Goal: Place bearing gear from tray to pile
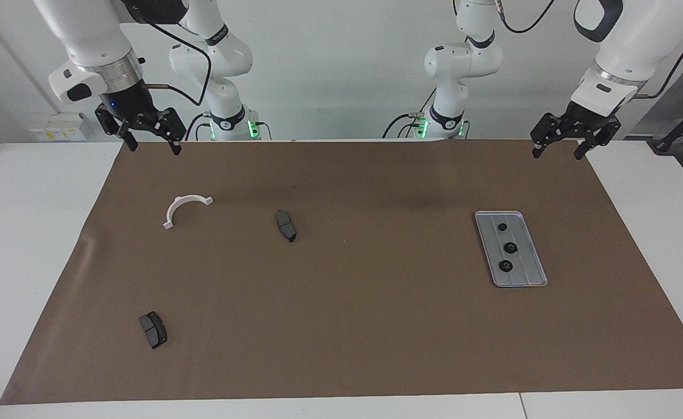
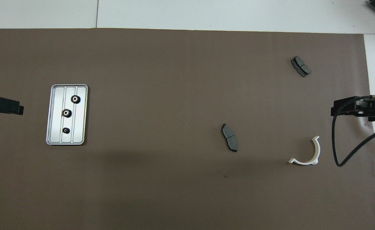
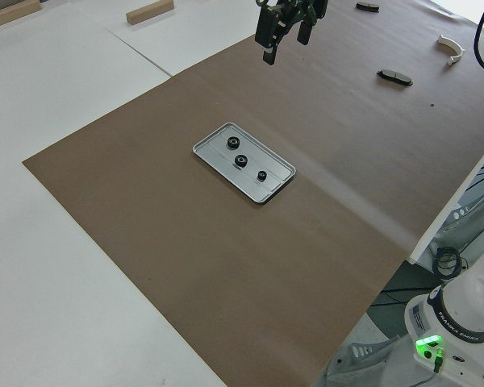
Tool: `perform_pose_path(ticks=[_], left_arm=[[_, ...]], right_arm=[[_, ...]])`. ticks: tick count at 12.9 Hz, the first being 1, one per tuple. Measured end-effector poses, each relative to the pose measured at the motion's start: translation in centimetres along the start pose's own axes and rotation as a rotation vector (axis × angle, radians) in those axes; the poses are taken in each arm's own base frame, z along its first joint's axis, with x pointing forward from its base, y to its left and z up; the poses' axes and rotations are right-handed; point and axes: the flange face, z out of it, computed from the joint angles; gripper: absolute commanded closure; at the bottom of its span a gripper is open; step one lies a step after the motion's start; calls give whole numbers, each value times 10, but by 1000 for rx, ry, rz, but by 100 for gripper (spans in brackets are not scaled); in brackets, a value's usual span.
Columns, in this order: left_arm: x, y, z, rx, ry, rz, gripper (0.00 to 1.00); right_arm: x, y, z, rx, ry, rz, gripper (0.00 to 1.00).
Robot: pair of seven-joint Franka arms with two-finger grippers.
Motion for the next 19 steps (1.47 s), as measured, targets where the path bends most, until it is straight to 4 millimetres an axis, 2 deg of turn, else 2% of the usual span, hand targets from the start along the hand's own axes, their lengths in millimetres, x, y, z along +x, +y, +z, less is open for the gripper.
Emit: perform_pose_path(ticks=[12,16,19], left_arm=[[1,8,6,-1,-13,15,0],[9,7,23,-6,-44,15,0],[19,4,45,-19,-78,10,0]], right_arm=[[0,0,0,0,0,0,0],[0,0,0,0,0,0,0],[0,0,0,0,0,0,0]])
